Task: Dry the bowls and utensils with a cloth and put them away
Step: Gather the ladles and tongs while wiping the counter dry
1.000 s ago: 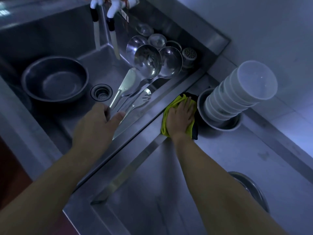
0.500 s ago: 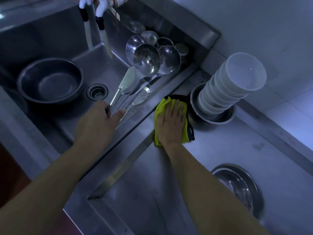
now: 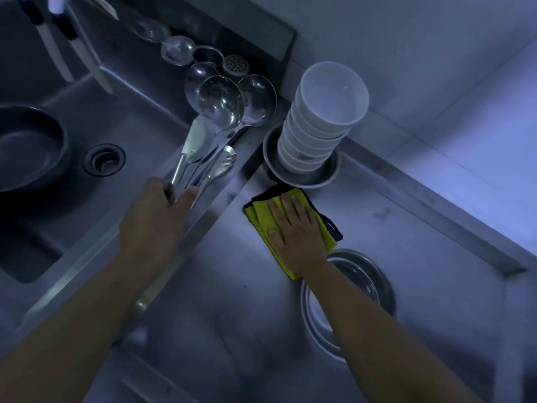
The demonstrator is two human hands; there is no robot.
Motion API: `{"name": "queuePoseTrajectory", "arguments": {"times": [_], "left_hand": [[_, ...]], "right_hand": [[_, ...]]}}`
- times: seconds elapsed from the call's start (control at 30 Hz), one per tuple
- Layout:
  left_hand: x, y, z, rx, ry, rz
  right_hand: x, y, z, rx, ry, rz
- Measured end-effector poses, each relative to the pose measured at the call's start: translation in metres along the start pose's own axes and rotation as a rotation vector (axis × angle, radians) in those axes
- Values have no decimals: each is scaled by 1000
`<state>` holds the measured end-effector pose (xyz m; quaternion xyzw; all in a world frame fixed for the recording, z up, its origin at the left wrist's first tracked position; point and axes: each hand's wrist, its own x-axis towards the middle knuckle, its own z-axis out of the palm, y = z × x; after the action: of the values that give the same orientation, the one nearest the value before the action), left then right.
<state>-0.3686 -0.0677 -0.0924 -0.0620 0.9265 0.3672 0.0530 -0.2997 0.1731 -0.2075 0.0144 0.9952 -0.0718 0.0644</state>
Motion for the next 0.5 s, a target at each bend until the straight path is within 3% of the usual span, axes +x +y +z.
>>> {"name": "queuePoseTrajectory", "arguments": {"times": [0.5], "left_hand": [[-5,24,42,-11,-1,-10]], "right_hand": [[9,114,-27,-72,-45,217]]}}
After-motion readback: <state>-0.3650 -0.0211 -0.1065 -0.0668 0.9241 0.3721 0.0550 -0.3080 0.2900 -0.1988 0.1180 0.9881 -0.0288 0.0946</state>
